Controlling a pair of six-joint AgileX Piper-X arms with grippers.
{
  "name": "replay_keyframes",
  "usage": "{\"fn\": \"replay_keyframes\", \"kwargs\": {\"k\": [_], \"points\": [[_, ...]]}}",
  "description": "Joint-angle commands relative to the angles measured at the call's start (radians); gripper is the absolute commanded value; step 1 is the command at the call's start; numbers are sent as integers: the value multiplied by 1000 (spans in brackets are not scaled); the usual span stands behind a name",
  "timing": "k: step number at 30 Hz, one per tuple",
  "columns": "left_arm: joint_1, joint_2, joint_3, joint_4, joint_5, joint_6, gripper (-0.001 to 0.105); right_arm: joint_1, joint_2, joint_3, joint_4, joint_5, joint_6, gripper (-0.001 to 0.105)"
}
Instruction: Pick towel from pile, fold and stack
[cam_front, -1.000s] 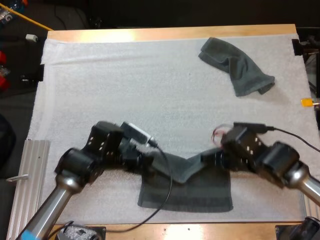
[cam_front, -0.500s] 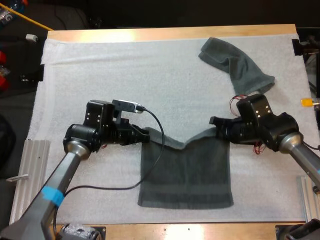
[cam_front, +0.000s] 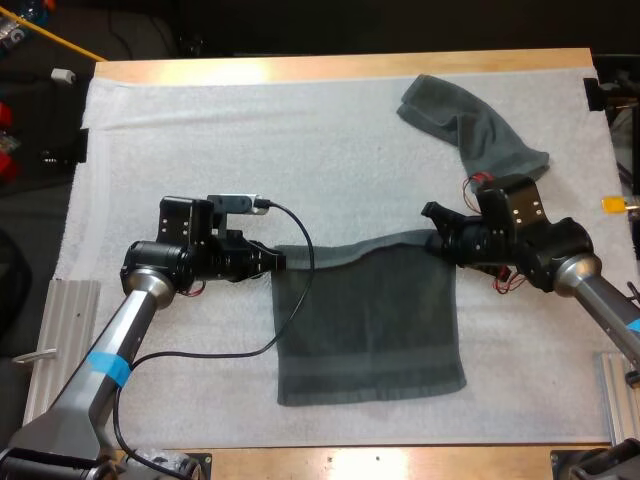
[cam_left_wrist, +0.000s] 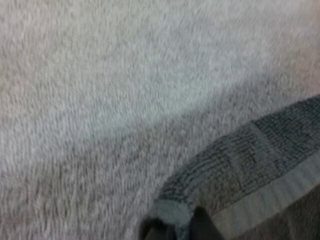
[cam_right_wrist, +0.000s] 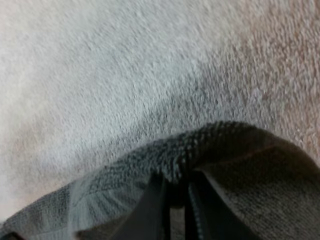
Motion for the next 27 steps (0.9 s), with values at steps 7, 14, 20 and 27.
{"fn": "replay_keyframes", "kwargs": {"k": [7, 14, 20, 27], "points": [[-1, -4, -5, -38, 25, -54, 18, -5, 0, -3, -96, -16, 14, 3], [-1, -4, -53, -67, 172, -111, 70, -5, -7, -3, -339, -109, 55, 50], [-1, -81, -120, -28, 231, -105, 67, -5, -99, -5, -367, -128, -123, 54], [-1, -296, -120, 170, 112, 0, 67, -5, -318, -5, -47, -3, -389, 54]]}}
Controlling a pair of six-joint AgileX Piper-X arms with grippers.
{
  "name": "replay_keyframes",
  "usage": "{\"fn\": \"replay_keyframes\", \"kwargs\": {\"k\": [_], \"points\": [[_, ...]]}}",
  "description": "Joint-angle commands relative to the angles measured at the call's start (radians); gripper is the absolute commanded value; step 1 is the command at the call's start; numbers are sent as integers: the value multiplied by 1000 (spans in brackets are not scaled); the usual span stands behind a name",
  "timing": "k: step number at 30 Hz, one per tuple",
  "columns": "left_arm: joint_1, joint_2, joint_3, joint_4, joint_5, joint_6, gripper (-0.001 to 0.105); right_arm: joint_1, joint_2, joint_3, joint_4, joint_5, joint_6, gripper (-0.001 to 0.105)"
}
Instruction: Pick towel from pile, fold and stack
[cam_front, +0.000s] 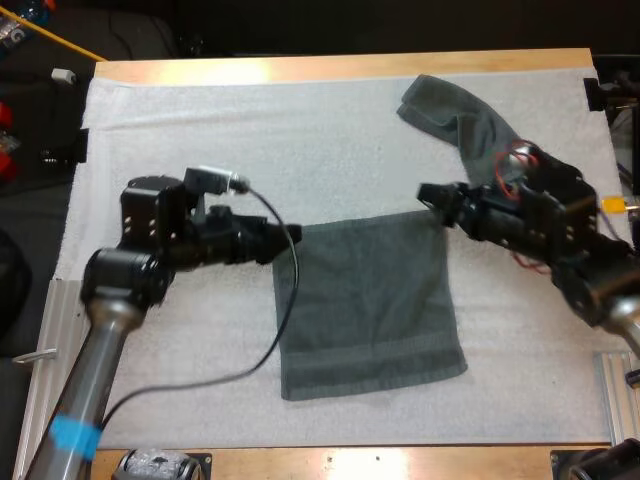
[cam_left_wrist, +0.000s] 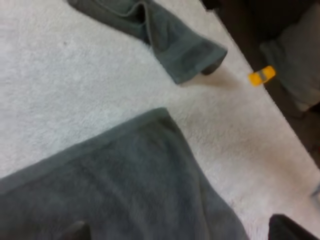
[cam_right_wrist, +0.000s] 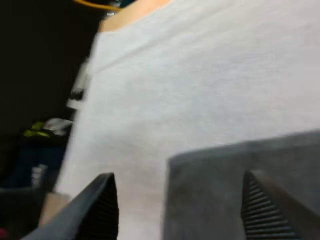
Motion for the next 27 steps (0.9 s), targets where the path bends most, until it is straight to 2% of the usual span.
{"fn": "replay_keyframes", "kwargs": {"k": [1, 6, 14, 21, 27], "points": [[-1, -27, -9, 43, -34, 21, 67, -5, -32, -5, 78, 17, -45, 54], [-7, -200, -9, 219, -92, 60, 67, -5, -182, -5, 316, 27, -94, 54], [-7, -431, -9, 465, -176, 76, 67, -2, -343, -5, 611, 41, -134, 54], [-7, -557, -9, 656, -183, 98, 67, -2, -418, -5, 835, 66, -179, 54], [-7, -581, 34, 723, -184, 105, 67, -2, -430, 3, 939, 67, -201, 54]]}}
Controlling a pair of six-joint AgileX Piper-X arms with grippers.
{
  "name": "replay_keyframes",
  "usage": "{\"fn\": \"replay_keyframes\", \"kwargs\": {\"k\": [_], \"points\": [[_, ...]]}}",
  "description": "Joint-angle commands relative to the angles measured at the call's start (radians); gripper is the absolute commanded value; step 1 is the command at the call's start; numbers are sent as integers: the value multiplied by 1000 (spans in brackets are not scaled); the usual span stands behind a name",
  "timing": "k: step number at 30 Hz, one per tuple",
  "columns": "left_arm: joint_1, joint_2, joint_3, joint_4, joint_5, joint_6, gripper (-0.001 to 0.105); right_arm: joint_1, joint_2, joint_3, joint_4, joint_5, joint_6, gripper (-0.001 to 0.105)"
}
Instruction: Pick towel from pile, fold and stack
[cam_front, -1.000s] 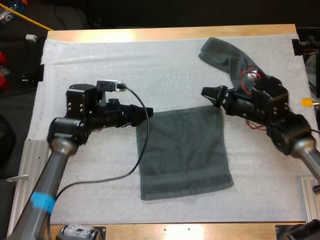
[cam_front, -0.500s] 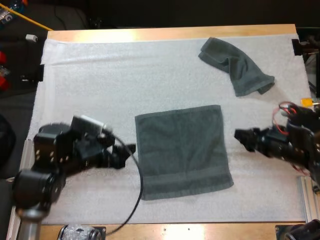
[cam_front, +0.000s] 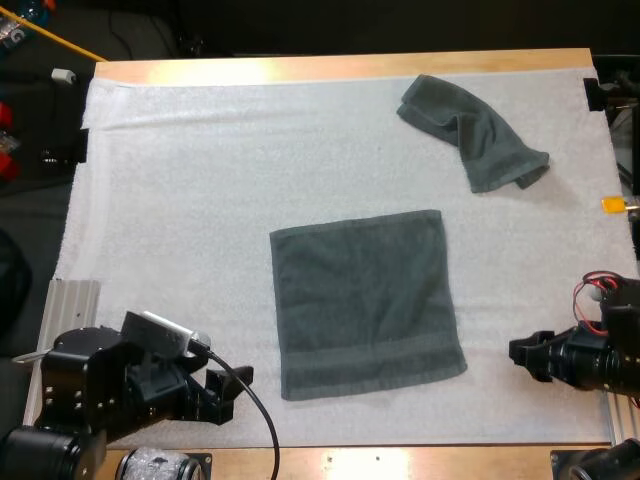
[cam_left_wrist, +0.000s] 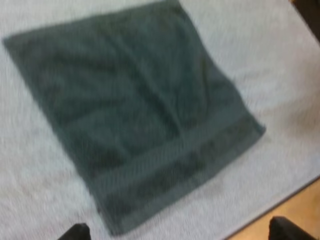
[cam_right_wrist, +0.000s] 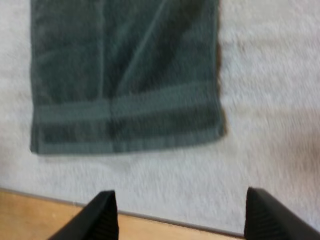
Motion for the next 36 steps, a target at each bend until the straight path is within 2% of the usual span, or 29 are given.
{"fn": "replay_keyframes", "kwargs": {"k": [1, 4, 9, 14, 17, 21, 32, 36], "points": [[-7, -1, 14, 23, -10, 8, 67, -1, -3, 5, 14, 3, -14, 54], [-7, -1, 83, 5, -10, 12, 67, -1, -3, 46, -5, 6, -40, 54], [-7, 1, 190, -92, -10, 0, 67, -1, 19, 165, -124, -5, -40, 54], [-7, 3, 240, -120, -8, -3, 67, -1, 76, 279, -224, -24, -32, 54], [-7, 3, 253, -120, -8, -3, 67, -1, 128, 334, -302, -71, -27, 54], [-7, 3, 255, -137, -8, -3, 67, -1, 204, 377, -387, -80, -24, 54], [-7, 3, 255, -165, -8, -3, 67, -1, 402, 380, -554, -201, 26, 54], [-7, 3, 255, -165, -8, -3, 67, -1, 479, 380, -576, -209, 48, 54]]}}
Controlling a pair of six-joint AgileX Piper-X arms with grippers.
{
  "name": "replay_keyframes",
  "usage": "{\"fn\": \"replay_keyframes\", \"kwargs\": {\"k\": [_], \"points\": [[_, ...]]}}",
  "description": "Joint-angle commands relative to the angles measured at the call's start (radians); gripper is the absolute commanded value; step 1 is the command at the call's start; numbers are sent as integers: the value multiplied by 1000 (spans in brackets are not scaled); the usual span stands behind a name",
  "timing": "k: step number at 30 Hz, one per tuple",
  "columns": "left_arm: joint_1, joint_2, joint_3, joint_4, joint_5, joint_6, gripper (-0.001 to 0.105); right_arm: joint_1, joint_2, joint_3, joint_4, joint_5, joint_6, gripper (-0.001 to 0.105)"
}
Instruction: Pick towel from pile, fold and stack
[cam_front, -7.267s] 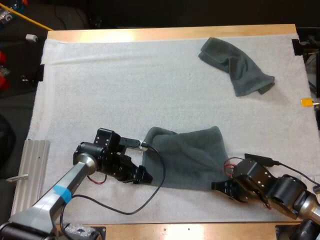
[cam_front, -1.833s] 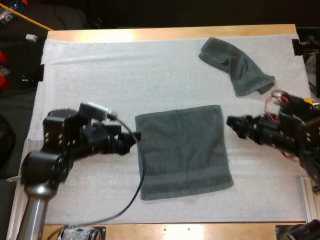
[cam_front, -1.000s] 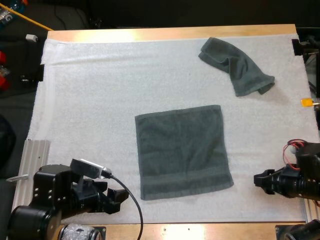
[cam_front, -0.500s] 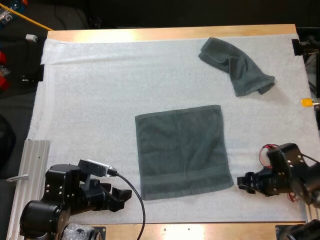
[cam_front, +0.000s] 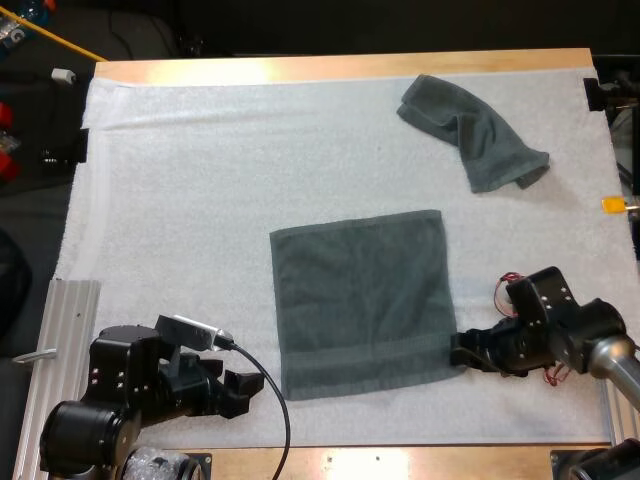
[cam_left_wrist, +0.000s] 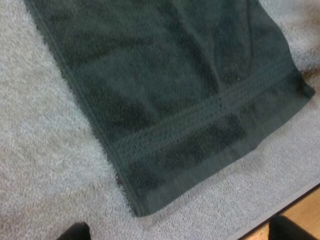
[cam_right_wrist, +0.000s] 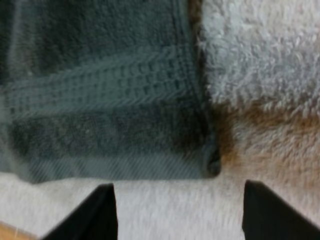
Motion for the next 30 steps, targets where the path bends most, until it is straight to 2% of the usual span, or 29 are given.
{"fn": "replay_keyframes", "kwargs": {"k": [1, 11, 17, 19, 24, 30], "points": [[-7, 0, -2, -2, -4, -3, 67, -1, 11, -1, -6, -21, 7, 54], [-7, 0, -2, -2, -4, -3, 67, -1, 132, -1, -82, -110, 39, 54], [-7, 0, -2, -2, -4, -3, 67, -1, 186, -1, -100, -108, 67, 54], [-7, 0, -2, -2, -4, -3, 67, -1, 193, -1, -100, -108, 67, 50], [-7, 0, -2, -2, -4, -3, 67, -1, 196, -1, -111, -91, 75, 24], [-7, 0, -2, -2, -4, -3, 67, -1, 196, -1, -123, -41, 107, 7]]}}
